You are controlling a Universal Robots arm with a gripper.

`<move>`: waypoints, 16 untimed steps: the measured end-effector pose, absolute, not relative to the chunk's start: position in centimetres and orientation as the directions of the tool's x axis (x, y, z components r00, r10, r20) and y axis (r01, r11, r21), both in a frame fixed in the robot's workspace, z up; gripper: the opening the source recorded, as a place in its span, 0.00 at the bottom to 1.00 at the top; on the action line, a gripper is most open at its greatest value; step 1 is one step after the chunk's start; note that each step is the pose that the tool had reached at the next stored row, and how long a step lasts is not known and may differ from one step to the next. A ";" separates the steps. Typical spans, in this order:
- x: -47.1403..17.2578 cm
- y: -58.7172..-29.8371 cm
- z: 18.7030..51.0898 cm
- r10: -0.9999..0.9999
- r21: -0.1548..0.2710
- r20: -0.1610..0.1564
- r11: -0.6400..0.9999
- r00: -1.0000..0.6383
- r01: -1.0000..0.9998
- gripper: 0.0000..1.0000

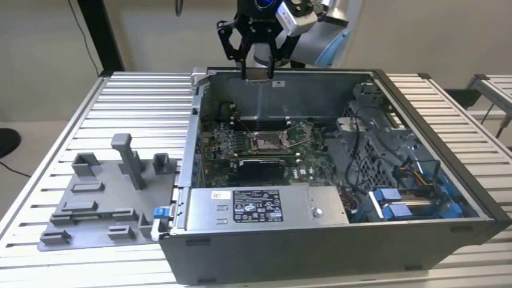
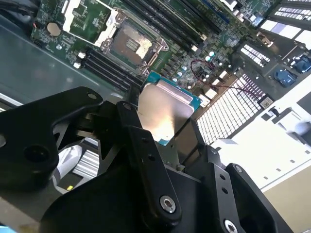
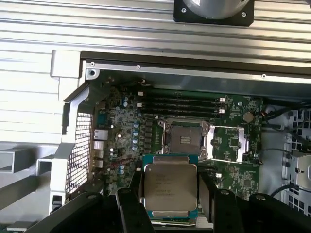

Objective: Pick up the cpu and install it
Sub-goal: 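Place the cpu into insertion slot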

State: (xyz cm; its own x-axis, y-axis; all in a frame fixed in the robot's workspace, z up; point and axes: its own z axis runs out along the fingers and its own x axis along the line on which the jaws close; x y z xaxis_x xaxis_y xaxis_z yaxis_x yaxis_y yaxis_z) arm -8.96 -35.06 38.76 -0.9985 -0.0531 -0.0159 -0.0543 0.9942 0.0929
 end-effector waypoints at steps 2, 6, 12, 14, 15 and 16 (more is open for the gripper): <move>-9.0 -35.1 38.8 -0.053 0.093 -0.016 0.994 -0.998 -0.054 0.00; -9.0 -35.1 38.8 -0.053 0.093 -0.016 0.994 -0.998 -0.054 0.00; -9.0 -35.0 38.8 -0.046 0.093 -0.016 0.995 -0.999 -0.047 0.00; -9.0 -35.0 38.8 -0.021 0.093 -0.016 0.995 -1.000 -0.023 0.00; -9.0 -35.0 38.8 -0.006 0.093 -0.016 0.996 -1.000 -0.007 0.00; -9.0 -35.0 38.8 0.010 0.093 -0.016 0.996 -1.000 0.008 0.00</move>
